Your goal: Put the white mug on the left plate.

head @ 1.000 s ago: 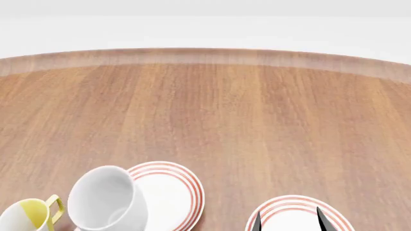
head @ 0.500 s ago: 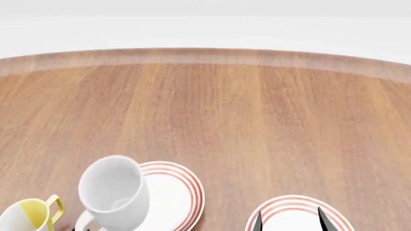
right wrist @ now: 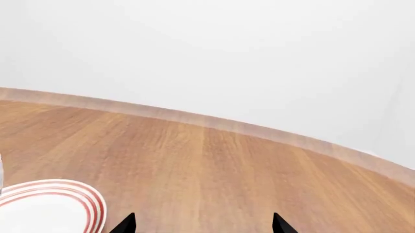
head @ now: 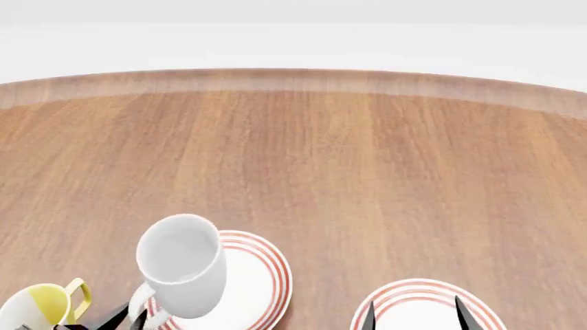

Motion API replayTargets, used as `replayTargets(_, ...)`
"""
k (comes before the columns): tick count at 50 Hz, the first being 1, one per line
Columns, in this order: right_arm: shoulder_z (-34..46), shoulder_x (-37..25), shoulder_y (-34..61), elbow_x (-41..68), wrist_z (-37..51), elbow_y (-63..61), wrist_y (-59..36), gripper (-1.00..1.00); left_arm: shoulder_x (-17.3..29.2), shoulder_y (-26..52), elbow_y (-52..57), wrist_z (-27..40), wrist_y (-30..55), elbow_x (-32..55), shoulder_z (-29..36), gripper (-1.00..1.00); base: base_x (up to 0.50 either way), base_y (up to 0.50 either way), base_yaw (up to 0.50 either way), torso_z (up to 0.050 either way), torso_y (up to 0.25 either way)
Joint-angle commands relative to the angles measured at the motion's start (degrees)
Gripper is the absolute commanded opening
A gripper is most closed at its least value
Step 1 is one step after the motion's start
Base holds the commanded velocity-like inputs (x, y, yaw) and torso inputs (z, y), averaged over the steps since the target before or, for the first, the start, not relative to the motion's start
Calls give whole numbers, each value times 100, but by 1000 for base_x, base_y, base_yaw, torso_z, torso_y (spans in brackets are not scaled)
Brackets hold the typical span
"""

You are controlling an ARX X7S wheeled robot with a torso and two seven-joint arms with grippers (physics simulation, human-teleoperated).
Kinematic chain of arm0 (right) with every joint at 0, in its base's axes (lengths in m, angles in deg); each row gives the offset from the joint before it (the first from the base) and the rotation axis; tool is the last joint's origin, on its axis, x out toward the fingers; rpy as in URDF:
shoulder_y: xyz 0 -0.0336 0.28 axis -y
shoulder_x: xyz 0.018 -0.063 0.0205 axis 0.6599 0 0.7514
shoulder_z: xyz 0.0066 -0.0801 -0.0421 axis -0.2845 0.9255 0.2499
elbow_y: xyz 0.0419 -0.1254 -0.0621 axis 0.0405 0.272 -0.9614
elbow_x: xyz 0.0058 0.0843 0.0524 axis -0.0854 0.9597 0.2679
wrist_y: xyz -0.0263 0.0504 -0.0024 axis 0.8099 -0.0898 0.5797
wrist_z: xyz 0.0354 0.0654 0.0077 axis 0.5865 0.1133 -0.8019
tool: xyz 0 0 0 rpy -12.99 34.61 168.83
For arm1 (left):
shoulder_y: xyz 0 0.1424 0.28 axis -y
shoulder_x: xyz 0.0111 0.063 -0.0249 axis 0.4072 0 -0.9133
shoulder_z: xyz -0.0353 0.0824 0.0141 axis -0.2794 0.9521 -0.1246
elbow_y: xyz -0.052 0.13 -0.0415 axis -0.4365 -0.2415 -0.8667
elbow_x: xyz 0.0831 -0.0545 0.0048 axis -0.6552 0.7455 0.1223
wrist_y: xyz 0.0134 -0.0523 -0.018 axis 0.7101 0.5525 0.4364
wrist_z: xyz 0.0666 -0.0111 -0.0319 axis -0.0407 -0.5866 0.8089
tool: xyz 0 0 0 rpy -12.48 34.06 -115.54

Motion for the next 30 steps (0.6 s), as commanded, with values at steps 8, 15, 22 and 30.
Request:
replayTargets(8,18,-14,-5,25,31,9,18,100,-347,523,-941,-338,-104,25,114,-100,0,0,0,0,0)
replayTargets(15,34,-22,12,30,38,11,4,100,-524,711,-1353,-415,-195,65,94,-100,0,0,0,0,1)
replayTargets(22,27,-26,-2,50,30,96,85,100,-794,1007,-2160,-424,-465,-15,66,-100,0,0,0,0,0)
replayTargets(30,18,-45,-6,70,55,30,46,100,-976,1267,-2687,-660,-562,119,21,-100,0,0,0,0,0)
